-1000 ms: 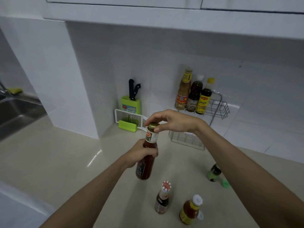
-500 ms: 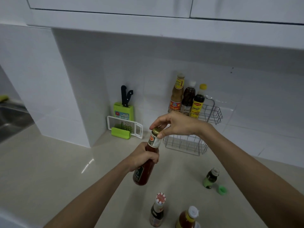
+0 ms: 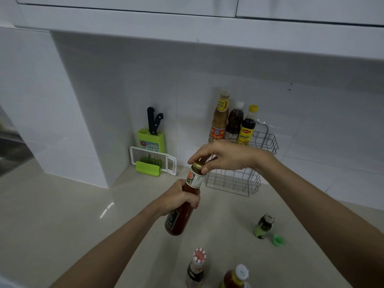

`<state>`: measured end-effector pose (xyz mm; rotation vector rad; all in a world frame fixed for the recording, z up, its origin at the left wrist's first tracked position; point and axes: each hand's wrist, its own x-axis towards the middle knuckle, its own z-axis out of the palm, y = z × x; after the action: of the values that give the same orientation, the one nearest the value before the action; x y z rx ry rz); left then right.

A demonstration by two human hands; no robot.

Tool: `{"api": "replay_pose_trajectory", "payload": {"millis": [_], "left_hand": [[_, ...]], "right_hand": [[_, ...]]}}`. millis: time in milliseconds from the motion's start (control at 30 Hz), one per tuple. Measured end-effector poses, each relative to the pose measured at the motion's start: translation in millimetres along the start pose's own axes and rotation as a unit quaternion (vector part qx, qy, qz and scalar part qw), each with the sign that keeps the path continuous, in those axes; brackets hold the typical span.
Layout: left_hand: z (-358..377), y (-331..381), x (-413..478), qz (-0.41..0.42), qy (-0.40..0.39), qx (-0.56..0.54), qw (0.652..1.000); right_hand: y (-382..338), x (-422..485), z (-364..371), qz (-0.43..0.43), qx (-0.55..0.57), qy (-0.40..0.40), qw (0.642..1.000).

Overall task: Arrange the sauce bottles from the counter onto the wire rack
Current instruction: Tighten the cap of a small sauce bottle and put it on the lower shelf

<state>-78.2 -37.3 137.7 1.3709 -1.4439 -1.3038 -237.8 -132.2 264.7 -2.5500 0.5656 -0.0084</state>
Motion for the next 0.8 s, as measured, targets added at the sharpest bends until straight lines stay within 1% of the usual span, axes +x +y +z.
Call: {"api": "replay_pose_trajectory", "payload": {"millis": [33, 100, 200, 267, 333, 400, 467, 500, 533, 567, 600, 633, 667, 700, 733, 767, 800], "left_hand": [[1, 0, 0, 0.0, -0.001, -0.004, 1.0], [6, -2, 2, -0.007, 0.03, -0.021, 0.999], [12, -6, 7, -0.021, 0.111, -0.033, 0.993], [13, -8, 8, -0.024, 0.138, -0.015, 0.99], [9, -5, 7, -0.015, 0.119, 0.005, 0.993], [5, 1, 3, 0.01, 0.062, 0.013, 0.998], [2, 6, 0, 0.033, 0.012, 0.003, 0.999], [2, 7, -1, 0.037, 0.003, 0.0, 0.999], [2, 6, -1, 0.035, 0.011, -0.001, 0.999], [5, 4, 0, 0.026, 0.045, -0.001, 0.999], [9, 2, 1, 0.01, 0.098, 0.011, 0.995], [14, 0, 2, -0.014, 0.167, 0.036, 0.985], [18, -2, 3, -0.036, 0.23, 0.085, 0.969], [21, -5, 2, -0.055, 0.271, 0.148, 0.95], [23, -8, 2, -0.06, 0.291, 0.197, 0.934], [21, -12, 1, -0.059, 0.275, 0.205, 0.937], [17, -14, 0, -0.043, 0.231, 0.175, 0.956]], "right_hand": [[0, 0, -2, 0.004, 0.014, -0.011, 1.0], [-1, 2, -2, 0.008, -0.002, -0.003, 1.0], [0, 5, 9, 0.009, -0.117, 0.055, 0.992], [1, 6, 19, 0.012, -0.183, 0.081, 0.98], [0, 5, 24, 0.004, -0.253, 0.095, 0.963], [0, 2, 27, -0.029, -0.328, 0.119, 0.937], [0, 0, 34, -0.102, -0.369, 0.157, 0.911], [0, 0, 37, -0.124, -0.38, 0.173, 0.9], [1, 0, 41, -0.125, -0.381, 0.194, 0.895], [1, 2, 46, -0.104, -0.371, 0.214, 0.898], [1, 5, 51, -0.06, -0.353, 0.227, 0.906], [-2, 9, 58, 0.001, -0.331, 0.235, 0.914], [-3, 13, 65, 0.065, -0.304, 0.241, 0.92], [-4, 17, 71, 0.115, -0.276, 0.244, 0.923], [-3, 18, 76, 0.136, -0.256, 0.243, 0.926], [-2, 17, 77, 0.131, -0.24, 0.235, 0.933], [-1, 13, 76, 0.098, -0.237, 0.219, 0.942]]}}
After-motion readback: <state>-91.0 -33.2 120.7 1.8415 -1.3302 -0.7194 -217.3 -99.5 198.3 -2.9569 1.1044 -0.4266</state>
